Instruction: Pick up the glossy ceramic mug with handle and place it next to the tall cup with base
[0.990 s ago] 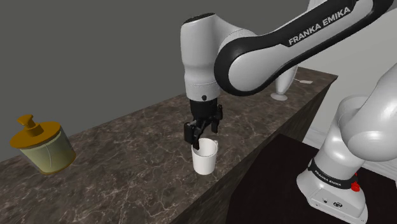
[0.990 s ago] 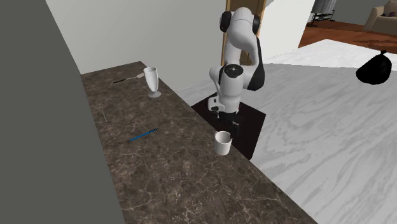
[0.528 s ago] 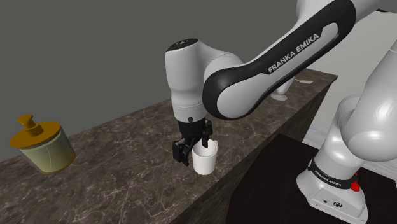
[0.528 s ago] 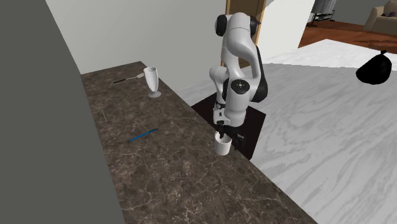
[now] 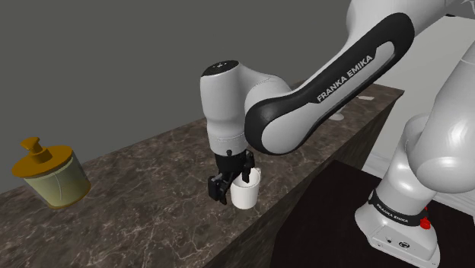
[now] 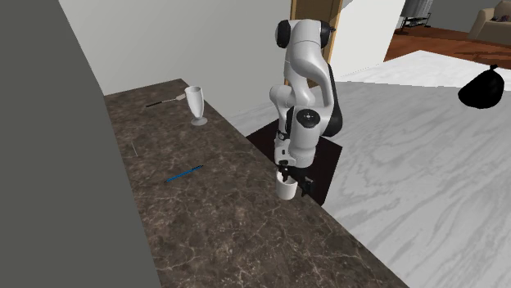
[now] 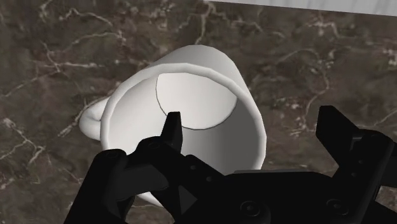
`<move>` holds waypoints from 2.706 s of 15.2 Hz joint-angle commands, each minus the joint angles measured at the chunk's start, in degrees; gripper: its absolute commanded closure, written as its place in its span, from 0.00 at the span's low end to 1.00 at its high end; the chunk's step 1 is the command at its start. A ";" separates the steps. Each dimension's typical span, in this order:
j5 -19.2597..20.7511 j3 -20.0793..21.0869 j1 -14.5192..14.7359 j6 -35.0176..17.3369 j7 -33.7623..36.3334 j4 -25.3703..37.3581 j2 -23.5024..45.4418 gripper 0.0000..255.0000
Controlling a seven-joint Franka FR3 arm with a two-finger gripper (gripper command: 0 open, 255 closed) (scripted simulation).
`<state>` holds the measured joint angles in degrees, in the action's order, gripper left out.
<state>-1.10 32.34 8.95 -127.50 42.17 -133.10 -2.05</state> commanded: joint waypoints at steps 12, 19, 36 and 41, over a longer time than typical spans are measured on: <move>0.02 0.00 0.00 -0.03 0.02 0.00 0.02 1.00; -1.81 -0.33 0.02 4.72 -1.41 2.10 -3.05 1.00; -4.31 -1.76 0.01 18.10 -3.60 10.41 -8.78 1.00; -4.54 -2.15 -0.07 21.98 -3.88 13.50 -9.65 1.00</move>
<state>-5.57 30.29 8.88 -106.36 38.37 -120.22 -11.46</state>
